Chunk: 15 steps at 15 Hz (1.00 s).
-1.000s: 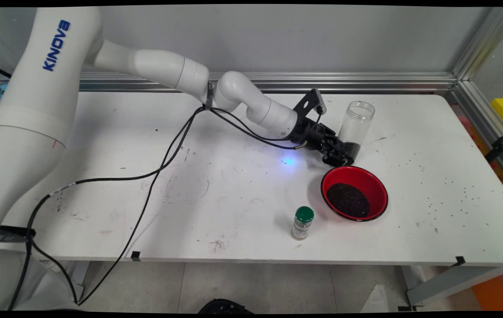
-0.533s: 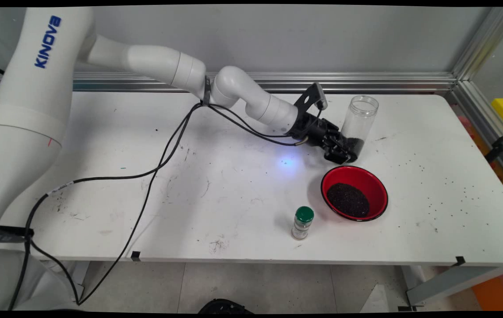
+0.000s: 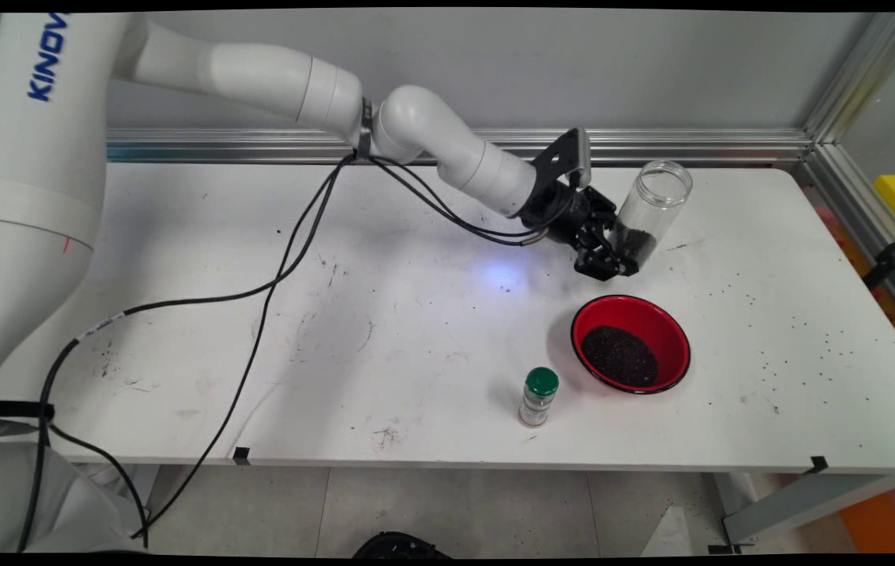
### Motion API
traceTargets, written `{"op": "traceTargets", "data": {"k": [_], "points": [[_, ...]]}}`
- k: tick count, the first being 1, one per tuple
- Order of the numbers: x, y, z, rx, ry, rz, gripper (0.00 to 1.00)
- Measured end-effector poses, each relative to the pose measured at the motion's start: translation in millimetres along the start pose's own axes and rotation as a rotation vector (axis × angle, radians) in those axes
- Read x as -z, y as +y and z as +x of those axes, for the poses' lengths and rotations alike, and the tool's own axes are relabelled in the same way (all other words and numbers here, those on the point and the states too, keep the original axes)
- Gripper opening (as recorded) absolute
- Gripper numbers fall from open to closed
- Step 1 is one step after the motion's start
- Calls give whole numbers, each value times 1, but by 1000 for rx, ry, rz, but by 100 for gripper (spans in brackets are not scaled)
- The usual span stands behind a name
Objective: Pour the black seasoning powder in the red bowl
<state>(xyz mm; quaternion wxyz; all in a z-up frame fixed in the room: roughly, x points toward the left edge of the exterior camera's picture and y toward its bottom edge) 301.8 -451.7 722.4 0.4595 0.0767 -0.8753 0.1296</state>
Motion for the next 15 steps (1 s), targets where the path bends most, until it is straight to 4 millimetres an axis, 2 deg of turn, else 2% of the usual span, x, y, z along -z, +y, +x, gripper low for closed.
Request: {"op": "traceTargets", "data": {"k": [9, 15], "points": [[16, -3, 31, -484, -45, 8, 0], [19, -4, 40, -791, -85, 32, 0]]}}
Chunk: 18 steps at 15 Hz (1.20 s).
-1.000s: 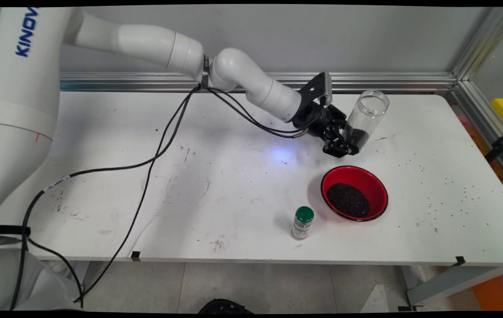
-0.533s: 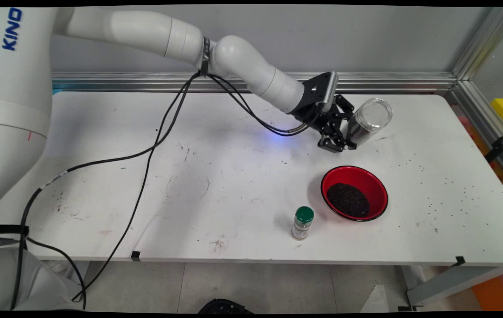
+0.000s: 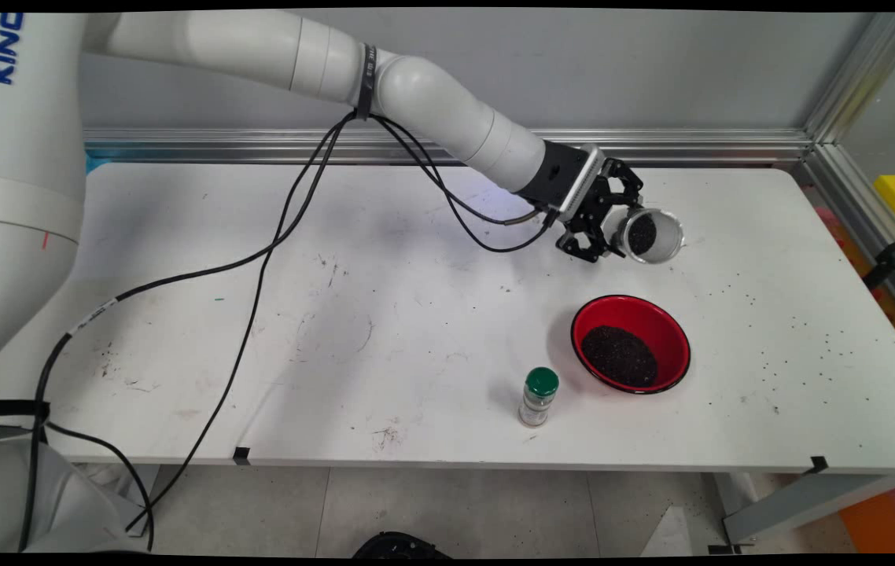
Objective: Pour the black seasoning powder in the red bowl
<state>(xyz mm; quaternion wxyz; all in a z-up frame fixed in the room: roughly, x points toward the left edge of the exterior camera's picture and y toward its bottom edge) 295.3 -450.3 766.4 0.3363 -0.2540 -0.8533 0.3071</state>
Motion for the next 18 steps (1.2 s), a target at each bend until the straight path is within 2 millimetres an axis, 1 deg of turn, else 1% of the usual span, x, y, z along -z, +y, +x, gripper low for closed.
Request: {"op": "traceTargets", "data": {"k": [3, 8, 14, 18], "points": [[-2, -3, -1, -104, -30, 17, 0], [-11, -7, 0, -256, -70, 42, 0], [-22, -12, 5, -475, -102, 66, 0], [-25, -12, 8, -581, -110, 77, 0]]}}
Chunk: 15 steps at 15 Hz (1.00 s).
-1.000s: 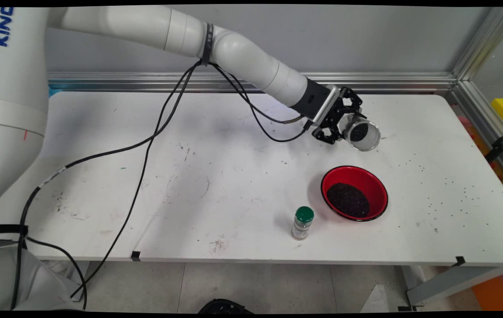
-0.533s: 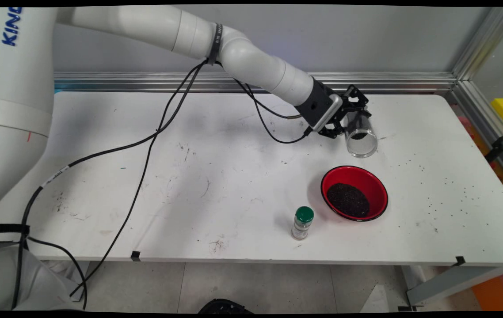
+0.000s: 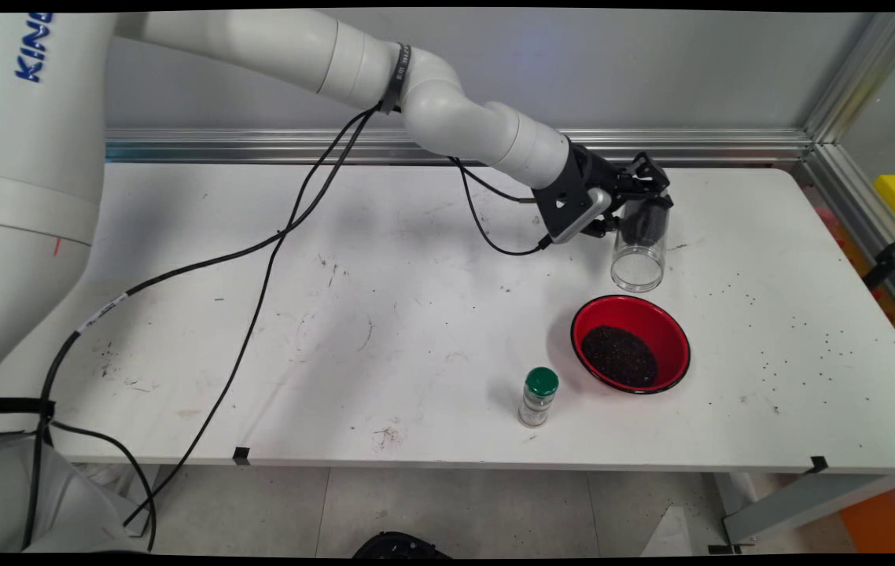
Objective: Pour the black seasoning powder in the red bowl
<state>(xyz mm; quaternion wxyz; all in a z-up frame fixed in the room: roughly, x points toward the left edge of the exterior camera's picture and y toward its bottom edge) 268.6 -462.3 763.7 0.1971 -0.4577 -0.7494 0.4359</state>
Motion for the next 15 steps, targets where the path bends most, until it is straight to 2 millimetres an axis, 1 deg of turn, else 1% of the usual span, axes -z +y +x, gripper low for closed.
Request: {"op": "traceTargets", "data": {"k": [15], "points": [[-2, -10, 12, -288, -38, 57, 0]]}}
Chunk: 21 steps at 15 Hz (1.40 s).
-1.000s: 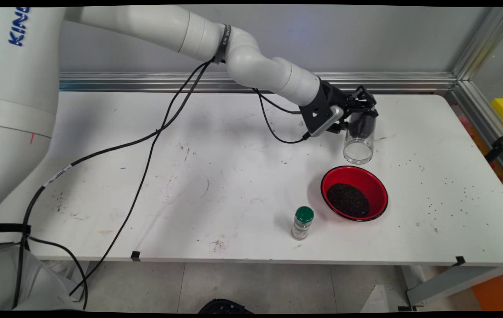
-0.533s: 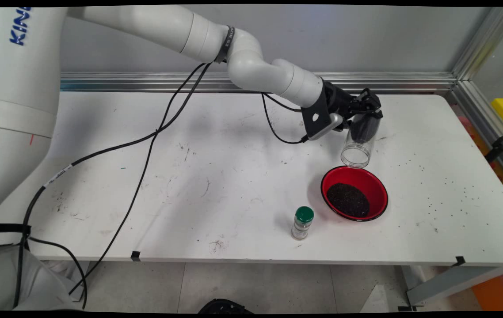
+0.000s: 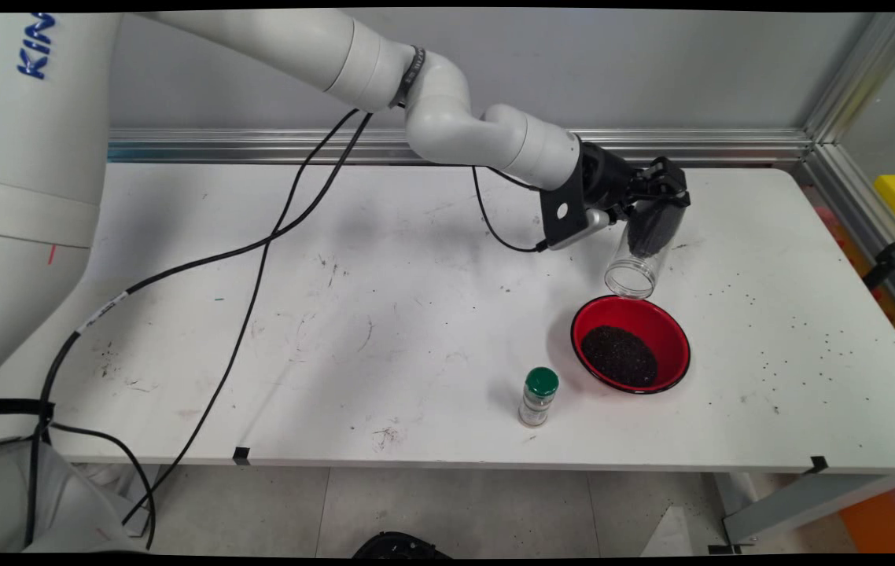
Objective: Pour the black seasoning powder in the red bowl
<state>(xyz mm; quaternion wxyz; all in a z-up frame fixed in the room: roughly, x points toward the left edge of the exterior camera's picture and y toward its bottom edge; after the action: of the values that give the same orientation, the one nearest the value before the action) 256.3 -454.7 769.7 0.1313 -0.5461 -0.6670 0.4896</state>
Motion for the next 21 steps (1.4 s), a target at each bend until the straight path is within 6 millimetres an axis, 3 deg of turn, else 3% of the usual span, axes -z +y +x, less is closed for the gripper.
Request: {"op": "traceTargets", "data": {"k": [21], "points": [[9, -20, 26, -234, -58, 71, 0]]}}
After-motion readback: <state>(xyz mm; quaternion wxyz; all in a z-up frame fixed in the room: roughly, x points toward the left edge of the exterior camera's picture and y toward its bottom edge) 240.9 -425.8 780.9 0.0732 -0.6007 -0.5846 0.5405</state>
